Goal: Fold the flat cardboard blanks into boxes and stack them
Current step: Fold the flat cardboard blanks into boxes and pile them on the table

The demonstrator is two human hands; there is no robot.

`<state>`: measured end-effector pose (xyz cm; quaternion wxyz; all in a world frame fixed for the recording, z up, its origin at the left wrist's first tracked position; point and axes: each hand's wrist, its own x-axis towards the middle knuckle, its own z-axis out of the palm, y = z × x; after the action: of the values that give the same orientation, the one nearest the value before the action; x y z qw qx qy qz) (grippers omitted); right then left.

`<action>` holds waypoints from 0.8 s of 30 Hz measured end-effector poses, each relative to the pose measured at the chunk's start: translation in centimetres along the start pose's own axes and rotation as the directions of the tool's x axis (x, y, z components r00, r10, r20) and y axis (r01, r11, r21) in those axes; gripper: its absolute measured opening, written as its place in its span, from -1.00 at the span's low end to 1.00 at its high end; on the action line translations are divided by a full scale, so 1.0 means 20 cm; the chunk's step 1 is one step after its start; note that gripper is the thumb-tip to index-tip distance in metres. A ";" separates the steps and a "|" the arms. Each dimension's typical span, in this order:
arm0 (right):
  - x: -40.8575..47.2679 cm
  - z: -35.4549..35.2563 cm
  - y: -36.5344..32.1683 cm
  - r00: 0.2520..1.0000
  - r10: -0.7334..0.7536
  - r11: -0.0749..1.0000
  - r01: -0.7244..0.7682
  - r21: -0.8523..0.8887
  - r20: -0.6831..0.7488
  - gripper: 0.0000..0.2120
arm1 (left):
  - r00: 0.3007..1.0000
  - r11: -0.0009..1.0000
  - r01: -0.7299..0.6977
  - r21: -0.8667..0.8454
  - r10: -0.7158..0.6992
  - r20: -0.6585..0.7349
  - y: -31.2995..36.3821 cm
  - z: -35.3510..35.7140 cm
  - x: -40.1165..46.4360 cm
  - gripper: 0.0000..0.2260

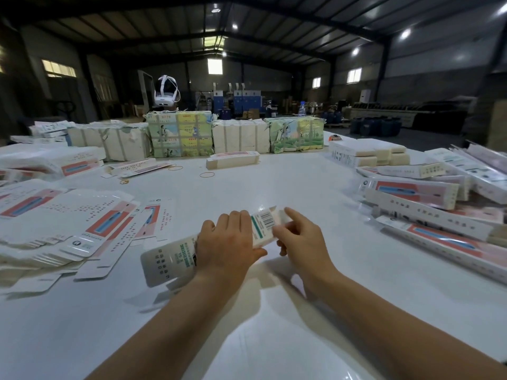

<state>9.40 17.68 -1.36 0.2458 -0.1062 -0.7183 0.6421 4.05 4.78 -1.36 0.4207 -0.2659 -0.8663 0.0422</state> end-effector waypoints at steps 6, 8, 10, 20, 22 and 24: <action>0.00 -0.01 -0.01 0.994 -0.048 0.993 0.058 -0.103 0.096 -0.69 | 0.997 0.998 -0.043 -0.053 0.039 -0.063 -0.01 0.00 -0.03 -0.37; -0.02 0.01 0.00 0.987 -0.141 0.966 0.153 -0.209 0.071 -0.71 | 0.997 0.995 -0.023 -0.098 0.016 -0.070 -0.01 -0.01 -0.03 -0.37; -0.02 0.02 0.00 0.983 -0.172 0.944 0.181 -0.277 0.057 -0.74 | 0.997 0.991 -0.010 -0.133 -0.001 -0.083 -0.01 -0.01 -0.03 -0.36; 0.05 -0.04 0.00 0.981 -0.164 0.933 0.118 -0.341 -0.107 -0.13 | 0.987 0.943 0.132 -0.306 -0.152 -0.044 -0.03 0.02 -0.03 -0.36; 0.05 -0.05 -0.03 0.987 0.157 0.976 -0.160 0.148 0.035 -0.14 | 0.989 0.942 0.114 -0.316 -0.139 -0.057 -0.02 0.01 -0.03 -0.37; 0.06 -0.04 -0.04 0.923 0.255 0.824 -0.363 0.435 0.287 -0.42 | 0.991 0.945 0.083 -0.316 -0.111 -0.071 -0.01 0.00 -0.04 -0.38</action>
<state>8.91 18.88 -0.33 0.0769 -0.0872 -0.5318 0.8388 4.34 4.35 -1.85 0.4125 -0.2876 -0.8548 -0.1278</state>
